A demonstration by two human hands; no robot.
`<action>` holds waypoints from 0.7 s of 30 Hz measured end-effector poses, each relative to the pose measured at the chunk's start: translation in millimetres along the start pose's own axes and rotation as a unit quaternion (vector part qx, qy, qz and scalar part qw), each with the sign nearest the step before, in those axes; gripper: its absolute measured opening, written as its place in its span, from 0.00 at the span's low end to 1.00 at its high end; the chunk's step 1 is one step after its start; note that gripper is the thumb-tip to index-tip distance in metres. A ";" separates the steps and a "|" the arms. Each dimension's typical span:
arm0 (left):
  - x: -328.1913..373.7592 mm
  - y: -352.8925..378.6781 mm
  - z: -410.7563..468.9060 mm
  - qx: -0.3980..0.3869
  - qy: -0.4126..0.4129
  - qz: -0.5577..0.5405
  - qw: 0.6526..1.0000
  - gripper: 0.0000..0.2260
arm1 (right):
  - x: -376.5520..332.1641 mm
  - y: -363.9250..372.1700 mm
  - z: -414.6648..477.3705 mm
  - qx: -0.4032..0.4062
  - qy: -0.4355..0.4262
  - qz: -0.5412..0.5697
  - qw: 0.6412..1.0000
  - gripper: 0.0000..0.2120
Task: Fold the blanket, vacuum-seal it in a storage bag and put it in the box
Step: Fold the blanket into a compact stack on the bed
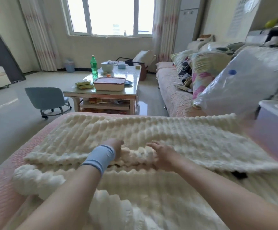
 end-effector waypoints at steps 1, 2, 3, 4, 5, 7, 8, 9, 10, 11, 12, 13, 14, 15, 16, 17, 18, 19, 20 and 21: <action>29.5 0.7 -7.2 0.001 0.028 -0.018 0.999 0.26 | 23.1 -4.2 -17.2 -0.008 0.035 -0.018 0.999 0.35; 55.3 3.6 -15.0 0.003 0.056 -0.034 0.998 0.26 | 46.0 -7.2 -35.0 -0.020 0.069 -0.035 0.997 0.37; 81.0 5.8 -23.2 0.004 0.079 -0.042 0.996 0.26 | 68.9 -9.8 -54.5 -0.033 0.100 -0.055 0.993 0.38; 99.8 11.4 -30.0 0.005 0.096 -0.043 0.994 0.27 | 89.4 -10.4 -71.4 -0.050 0.127 -0.074 0.988 0.39; 115.8 18.9 -35.7 0.001 0.109 -0.033 0.993 0.29 | 108.8 -9.6 -88.5 -0.069 0.149 -0.086 0.983 0.39; 133.2 37.0 -42.5 -0.006 0.117 -0.011 0.993 0.30 | 136.0 -3.3 -115.3 -0.103 0.172 -0.102 0.974 0.40; 134.9 46.4 -43.7 -0.005 0.111 0.004 0.994 0.30 | 143.3 0.6 -125.1 -0.114 0.174 -0.110 0.972 0.40; 136.2 52.9 -44.3 0.002 0.107 0.027 0.994 0.31 | 148.0 3.1 -133.2 -0.117 0.170 -0.120 0.971 0.38; 136.0 55.1 -44.6 0.016 0.100 0.041 0.994 0.31 | 150.2 2.8 -138.2 -0.105 0.159 -0.135 0.972 0.35; 136.2 51.6 -45.7 0.034 0.092 0.032 0.995 0.29 | 152.6 -0.8 -142.0 -0.084 0.145 -0.161 0.973 0.30; 134.4 43.7 -44.8 0.052 0.079 -0.004 0.995 0.26 | 153.9 -8.9 -143.7 -0.062 0.133 -0.196 0.970 0.25; 129.9 34.3 -43.5 0.062 0.058 -0.043 0.995 0.21 | 154.6 -18.4 -144.4 -0.044 0.124 -0.226 0.965 0.20; 126.4 25.7 -42.2 0.071 0.043 -0.070 0.994 0.17 | 155.8 -29.1 -145.0 -0.030 0.118 -0.246 0.962 0.17; 130.7 19.4 -44.5 0.074 0.041 -0.073 0.994 0.15 | 161.8 -37.8 -149.8 -0.021 0.119 -0.251 0.960 0.16; 133.2 16.7 -45.9 0.067 0.041 -0.068 0.995 0.14 | 168.3 -41.7 -151.1 -0.023 0.125 -0.228 0.965 0.17; 141.9 18.8 -48.9 0.049 0.047 -0.034 0.997 0.15 | 177.8 -38.5 -156.7 -0.038 0.134 -0.174 0.975 0.19; 153.0 21.8 -53.3 0.032 0.047 0.012 0.998 0.16 | 184.1 -30.6 -163.7 -0.060 0.143 -0.096 0.983 0.24; 163.5 22.1 -58.9 0.031 0.039 0.043 0.998 0.17 | 186.9 -21.6 -171.2 -0.070 0.150 -0.017 0.986 0.29; 178.8 18.8 -64.2 0.052 0.041 0.061 0.996 0.17 | 189.1 -17.4 -179.3 -0.059 0.150 0.032 0.986 0.32; 195.8 14.6 -68.4 0.079 0.049 0.045 0.995 0.17 | 191.7 -20.3 -187.0 -0.028 0.145 0.046 0.988 0.34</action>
Point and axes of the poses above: each hand's wrist, its own z-axis towards the middle knuckle, its own y-axis out of the palm, x = y × z, the point moved 9 cm from there along z, towards the middle knuckle, and after that the axes turned 15 degrees about -y, right-handed, at the moved point
